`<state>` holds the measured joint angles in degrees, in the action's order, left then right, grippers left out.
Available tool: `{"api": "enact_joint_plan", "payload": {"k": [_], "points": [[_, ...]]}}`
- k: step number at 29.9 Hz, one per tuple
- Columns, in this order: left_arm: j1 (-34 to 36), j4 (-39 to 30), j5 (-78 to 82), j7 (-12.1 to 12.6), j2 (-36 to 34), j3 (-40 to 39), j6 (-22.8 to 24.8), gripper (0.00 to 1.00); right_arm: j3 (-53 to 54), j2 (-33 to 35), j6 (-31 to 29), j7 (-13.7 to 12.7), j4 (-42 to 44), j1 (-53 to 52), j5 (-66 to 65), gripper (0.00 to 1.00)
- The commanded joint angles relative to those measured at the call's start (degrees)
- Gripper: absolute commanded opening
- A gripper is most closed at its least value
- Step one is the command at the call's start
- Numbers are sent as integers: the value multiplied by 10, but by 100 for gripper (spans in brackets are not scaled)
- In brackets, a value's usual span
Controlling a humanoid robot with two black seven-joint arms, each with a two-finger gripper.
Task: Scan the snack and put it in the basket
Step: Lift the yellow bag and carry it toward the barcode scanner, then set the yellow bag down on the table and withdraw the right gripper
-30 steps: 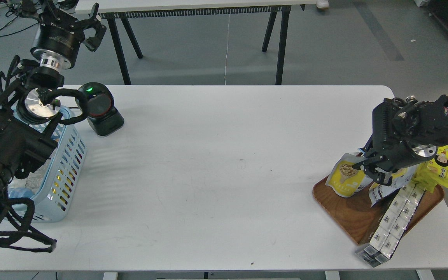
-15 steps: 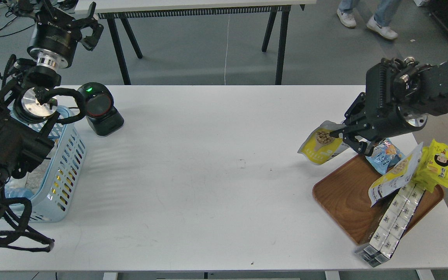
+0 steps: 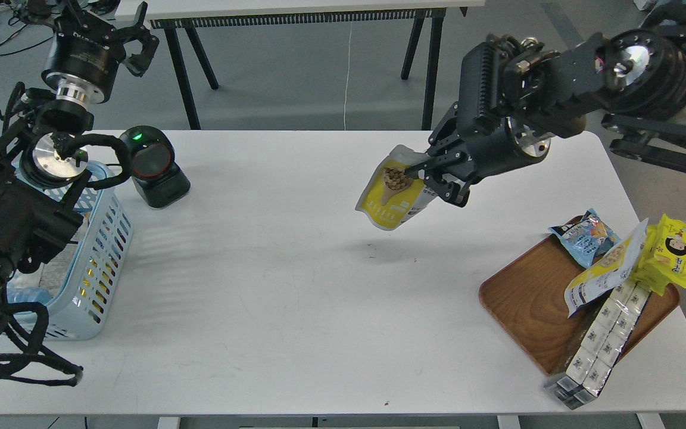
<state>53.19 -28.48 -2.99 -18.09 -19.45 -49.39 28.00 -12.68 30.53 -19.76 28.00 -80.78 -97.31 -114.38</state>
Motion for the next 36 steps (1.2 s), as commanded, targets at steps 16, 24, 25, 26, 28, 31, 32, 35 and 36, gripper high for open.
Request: {"api": "enact_joint_plan", "payload": {"k": [16,24,25,26,28,31,32,35,36], "points": [[0,0,0,0,-1,0,0,100,11,-223,-1,0,154,52,8,0],[-1,0,0,-2,-1,0,0,100,4,-239,-1,0,158,77,1,1],[-1,0,0,-2,-1,0,0,100,4,-241,-2,0,159,78,1,1],[-1,0,0,-2,-1,0,0,100,4,-241,-3,0,163,79,1,1],[-1,0,0,-3,-1,-1,0,100,4,-243,-5,0,168,81,1,1],[-1,0,0,-3,0,-1,0,100,4,-243,-5,0,169,80,0,2],[-1,0,0,-3,0,-1,0,100,4,-243,-5,0,169,81,-1,2],[-2,0,0,-3,-1,-1,0,100,2,-243,-5,0,166,84,-3,3],[-2,0,0,-3,-1,-1,0,100,-1,-242,-5,0,166,84,-3,3]]}}
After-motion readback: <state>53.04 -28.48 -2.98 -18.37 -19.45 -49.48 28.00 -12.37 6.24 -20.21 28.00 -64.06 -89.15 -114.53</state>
